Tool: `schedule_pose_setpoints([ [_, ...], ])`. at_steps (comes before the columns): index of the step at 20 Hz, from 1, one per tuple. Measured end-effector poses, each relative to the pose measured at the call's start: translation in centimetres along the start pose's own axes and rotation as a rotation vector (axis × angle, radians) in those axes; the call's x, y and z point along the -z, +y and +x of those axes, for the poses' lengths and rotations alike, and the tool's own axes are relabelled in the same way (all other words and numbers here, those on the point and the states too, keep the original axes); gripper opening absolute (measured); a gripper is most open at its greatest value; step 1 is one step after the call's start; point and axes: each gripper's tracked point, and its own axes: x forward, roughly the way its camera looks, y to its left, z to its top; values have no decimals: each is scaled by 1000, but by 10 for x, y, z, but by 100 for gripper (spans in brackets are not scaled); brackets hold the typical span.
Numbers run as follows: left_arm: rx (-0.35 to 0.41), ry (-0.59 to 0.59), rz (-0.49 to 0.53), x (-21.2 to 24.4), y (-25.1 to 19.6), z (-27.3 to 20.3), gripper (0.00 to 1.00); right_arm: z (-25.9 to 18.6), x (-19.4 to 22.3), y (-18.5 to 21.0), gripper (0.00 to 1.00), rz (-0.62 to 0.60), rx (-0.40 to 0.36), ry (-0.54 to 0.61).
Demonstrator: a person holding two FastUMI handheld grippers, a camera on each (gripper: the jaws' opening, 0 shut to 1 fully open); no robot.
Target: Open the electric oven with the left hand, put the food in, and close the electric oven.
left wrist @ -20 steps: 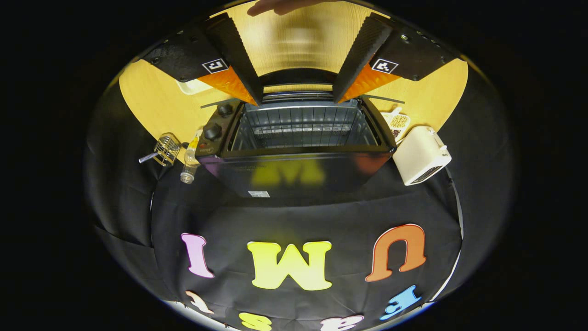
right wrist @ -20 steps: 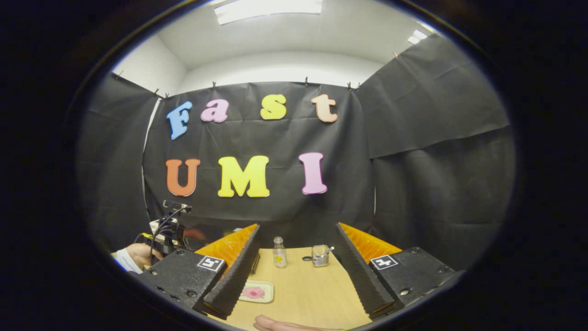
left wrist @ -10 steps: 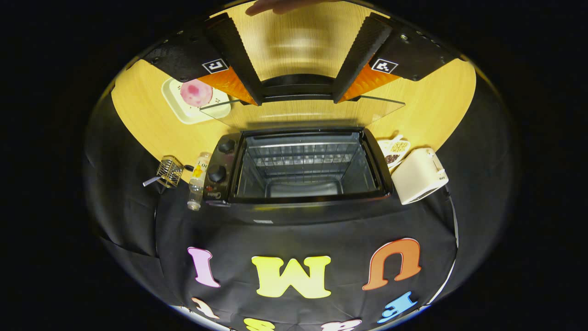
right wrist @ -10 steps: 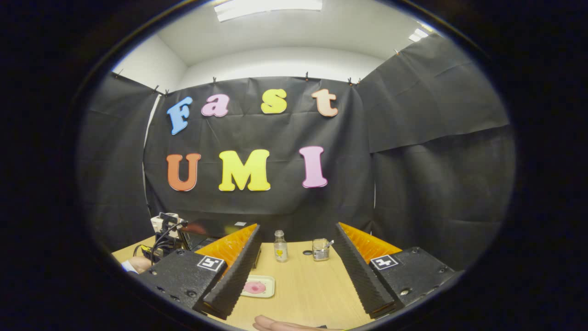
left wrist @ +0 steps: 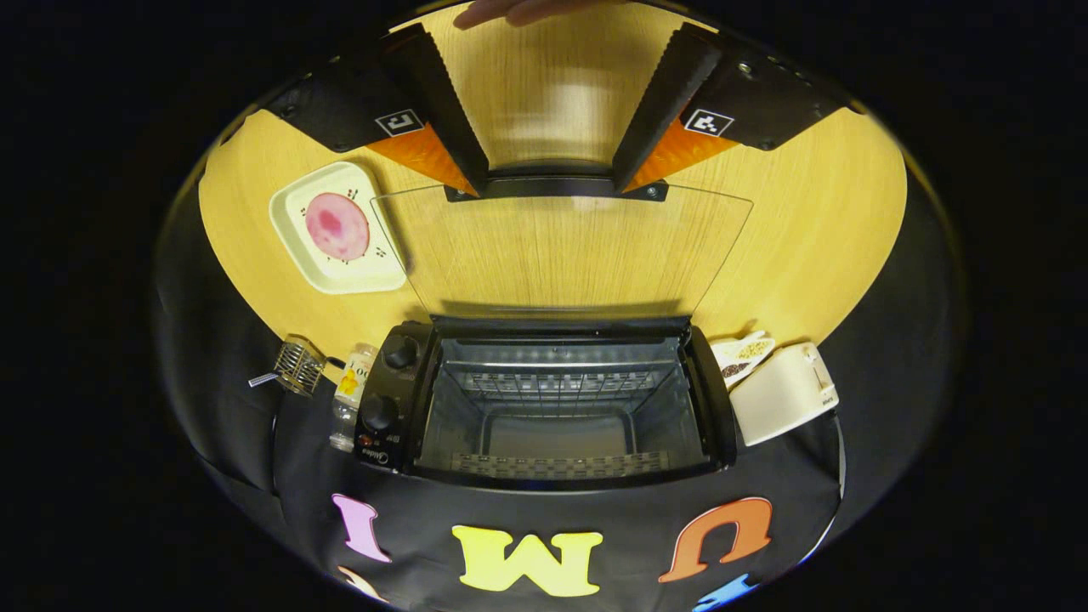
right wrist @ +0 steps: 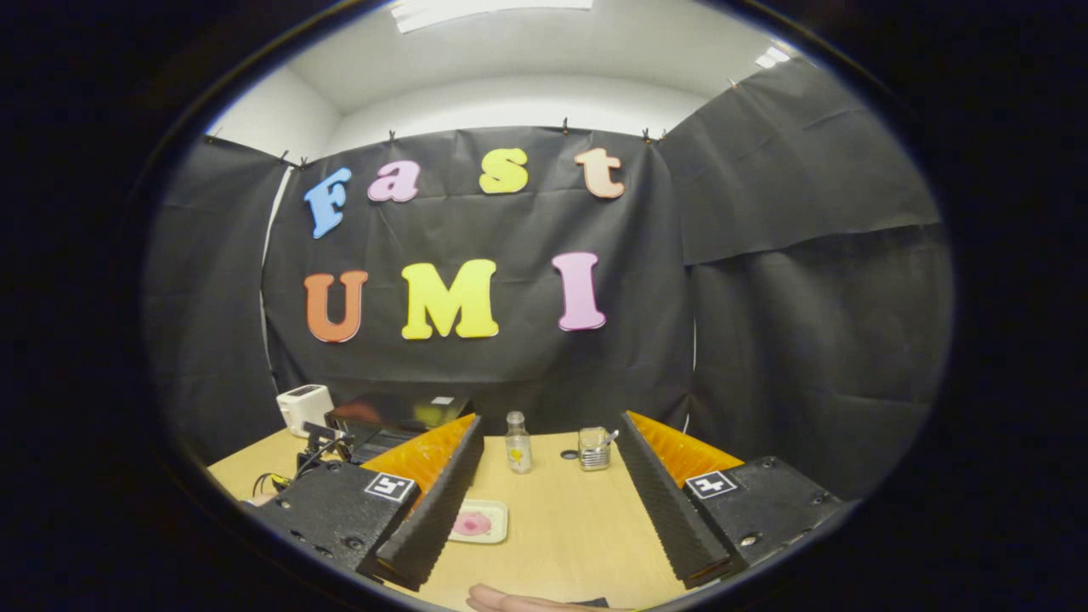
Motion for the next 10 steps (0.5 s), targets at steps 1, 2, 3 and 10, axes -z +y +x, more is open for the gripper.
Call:
schedule_pose_setpoints([
  [1,-1,-22,12,-2,0,0,95,2,3,1,96,1,-5,10],
  [2,-1,-24,23,-1,0,0,95,4,6,3,96,2,-9,18],
  [3,-2,-19,34,2,-1,0,95,6,11,5,100,4,-16,32],
  [10,-17,-66,37,3,4,-10,96,44,59,16,96,-27,-49,190],
])
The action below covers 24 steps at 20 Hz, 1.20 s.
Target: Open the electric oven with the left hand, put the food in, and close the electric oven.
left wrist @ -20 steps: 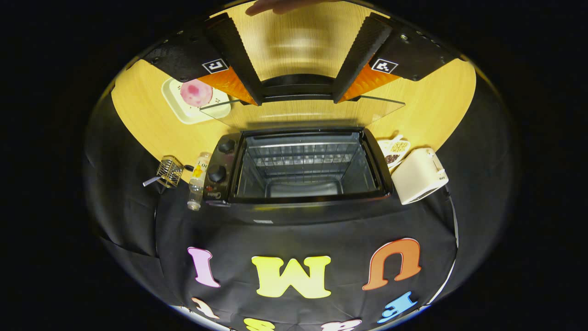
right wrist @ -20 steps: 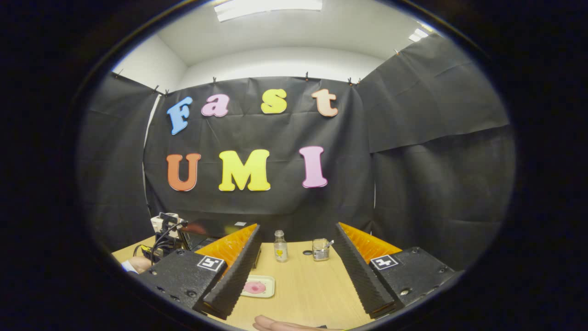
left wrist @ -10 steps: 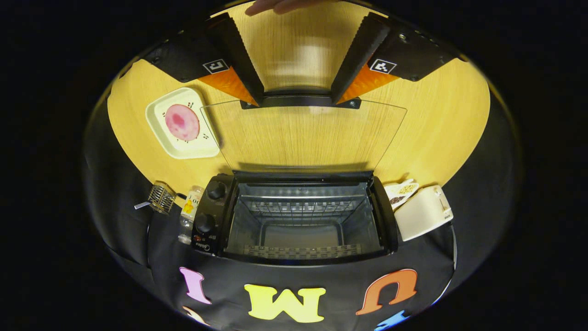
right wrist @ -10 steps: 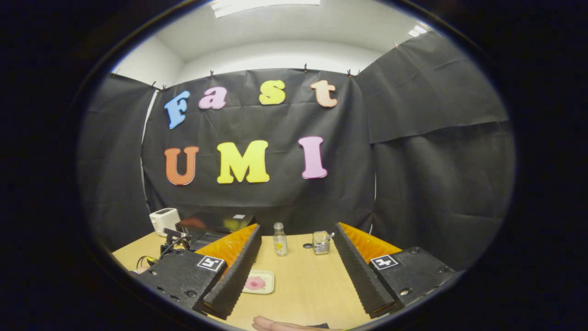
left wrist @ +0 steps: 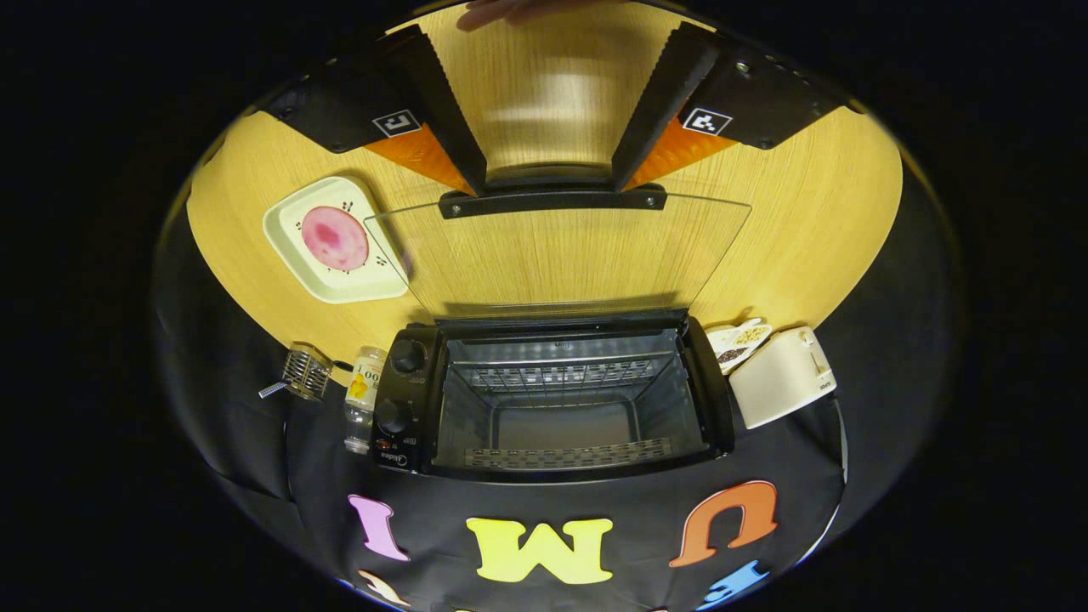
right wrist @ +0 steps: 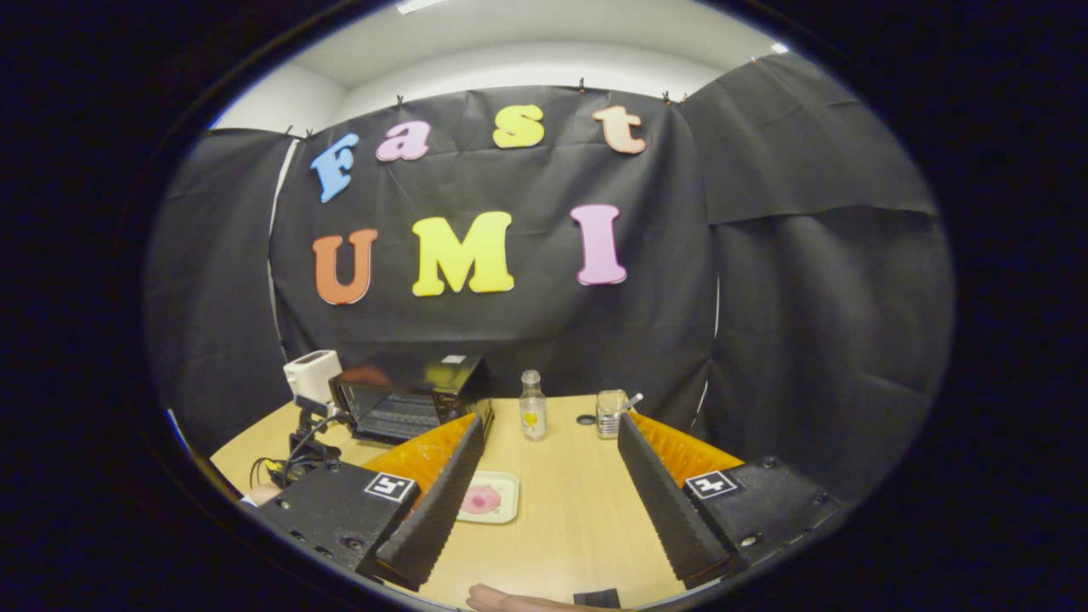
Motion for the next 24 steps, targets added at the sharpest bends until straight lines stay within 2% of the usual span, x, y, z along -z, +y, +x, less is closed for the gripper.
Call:
schedule_pose_setpoints([
  [3,-20,-66,-14,-15,5,-21,95,30,23,0,96,-34,4,94],
  [4,-17,-96,-23,-23,4,-30,95,39,29,0,100,-34,5,117],
  [5,-11,-128,-31,-31,3,-41,95,47,35,0,96,-26,7,142],
  [14,3,-477,-51,-119,1,-158,94,136,114,15,96,13,-40,461],
  [17,-34,-601,-28,-145,10,-193,94,160,147,24,96,42,-67,596],
  [19,-89,-675,-5,-159,18,-212,94,175,168,31,92,65,-79,670],
  [20,-119,-691,-1,-163,23,-219,94,181,179,35,99,71,-88,706],
  [21,-139,-702,-3,-166,28,-223,94,188,188,38,92,73,-98,742],
  [24,-164,-729,-29,-177,33,-238,95,203,218,39,91,77,-86,855],
])
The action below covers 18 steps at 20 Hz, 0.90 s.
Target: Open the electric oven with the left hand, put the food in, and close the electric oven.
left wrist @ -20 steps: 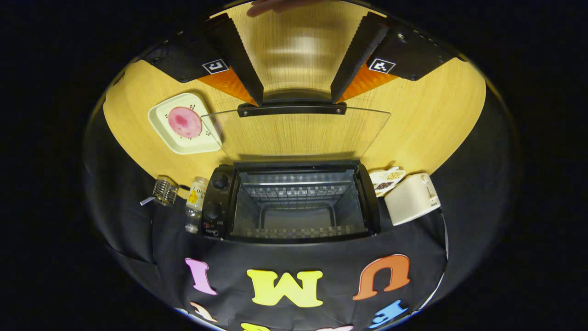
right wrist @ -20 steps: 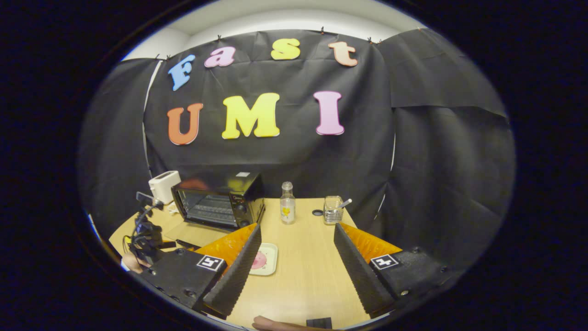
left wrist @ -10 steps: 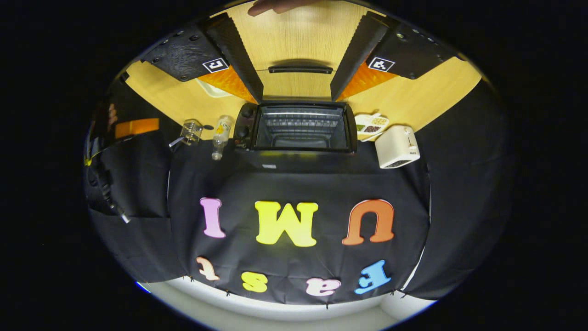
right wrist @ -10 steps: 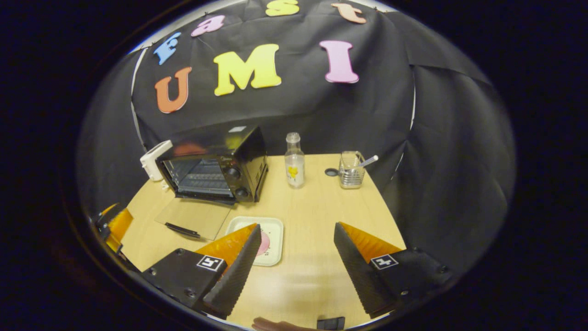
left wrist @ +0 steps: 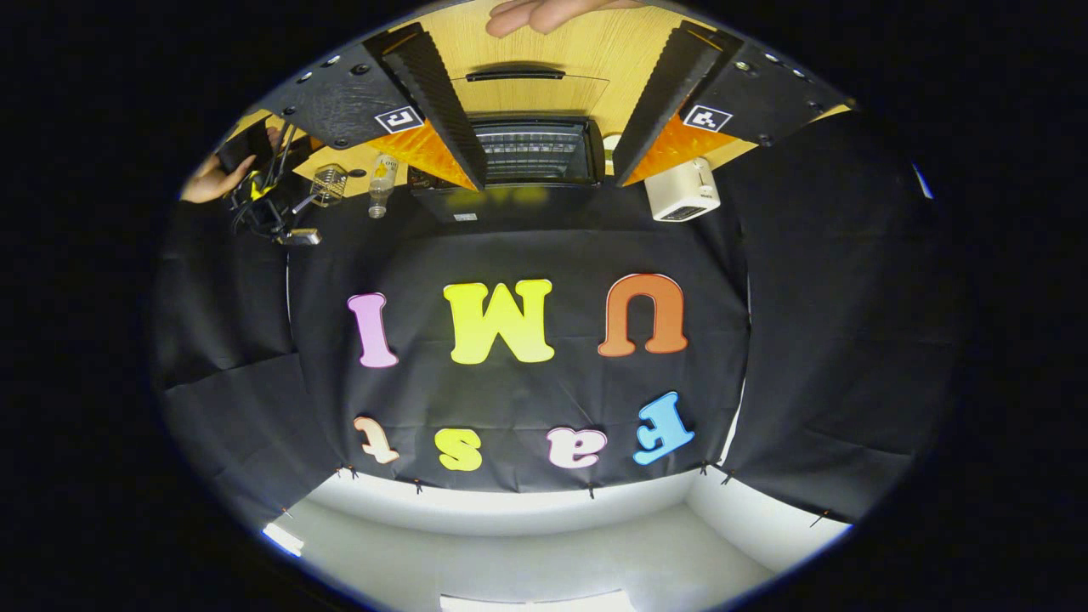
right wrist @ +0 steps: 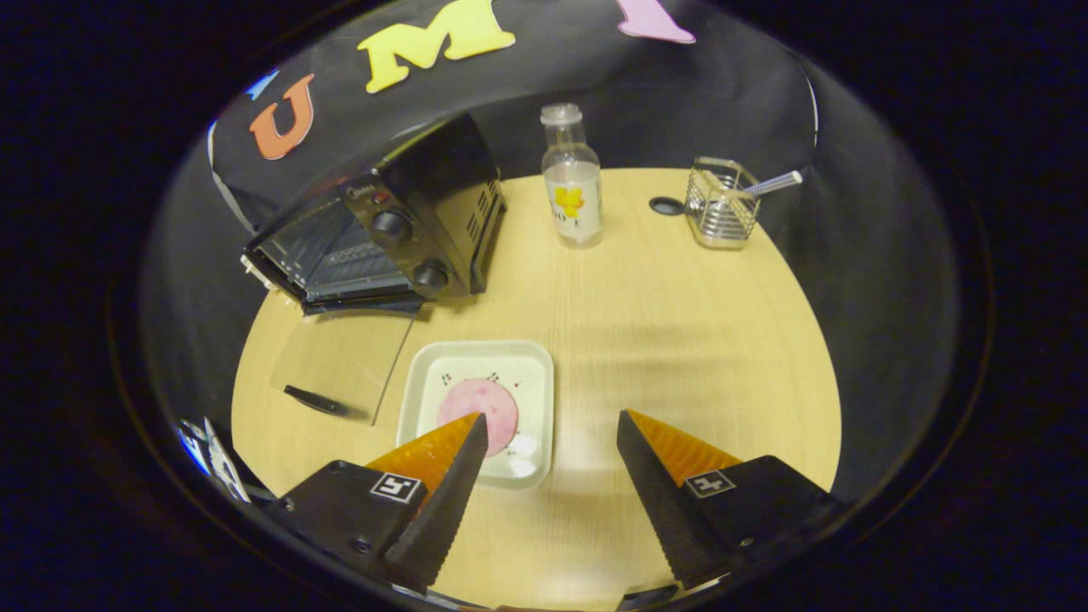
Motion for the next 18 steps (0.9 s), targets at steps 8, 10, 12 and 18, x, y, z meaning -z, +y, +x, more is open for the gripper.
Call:
schedule_pose_setpoints([
  [8,-42,-110,81,-35,-4,-3,95,48,18,17,55,20,-135,261],
  [10,0,-115,53,-36,-16,-4,96,57,18,12,33,42,-171,301],
  [12,31,-87,-22,-33,-22,-4,96,54,11,17,4,112,-279,350],
  [18,-6,-86,-35,-44,-5,-13,95,51,10,14,1,174,-439,337],
])
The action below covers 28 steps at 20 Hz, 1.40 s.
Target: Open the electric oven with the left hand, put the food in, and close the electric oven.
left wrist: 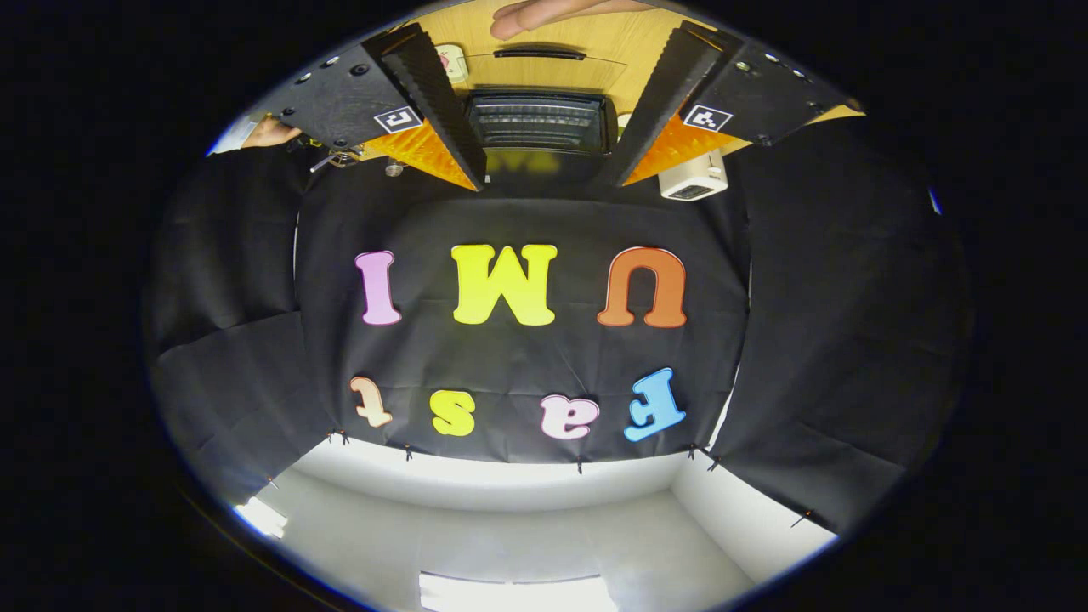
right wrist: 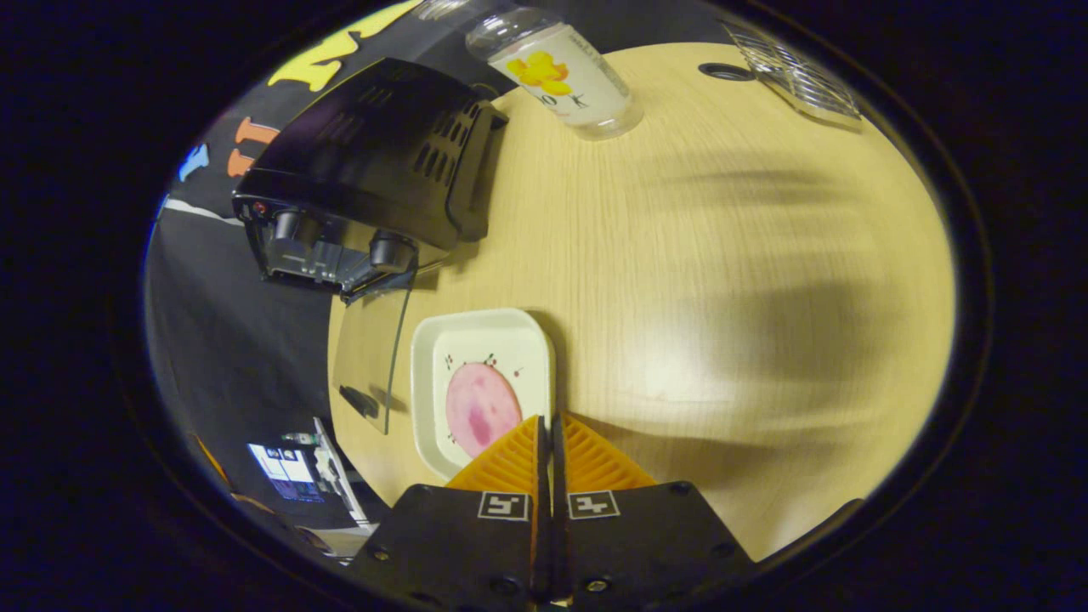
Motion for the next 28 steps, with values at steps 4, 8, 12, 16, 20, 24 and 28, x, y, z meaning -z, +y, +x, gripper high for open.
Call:
schedule_pose_setpoints([
  [4,-10,20,52,7,-3,-5,95,-5,11,-8,1,63,-2,1],
  [8,22,46,46,14,-6,-10,95,-25,27,-22,0,111,41,-25],
  [12,30,33,42,12,4,-12,96,-55,34,-28,4,107,80,-84],
  [16,40,53,31,20,12,-15,96,-81,37,-12,4,83,72,-141],
  [20,14,66,42,31,33,-17,96,-100,40,21,0,29,51,-179],
  [24,-13,83,58,40,50,-20,96,-102,47,67,4,-15,-7,-183],
  [28,-23,81,65,45,63,-24,96,-86,49,114,0,-35,-53,-177],
])
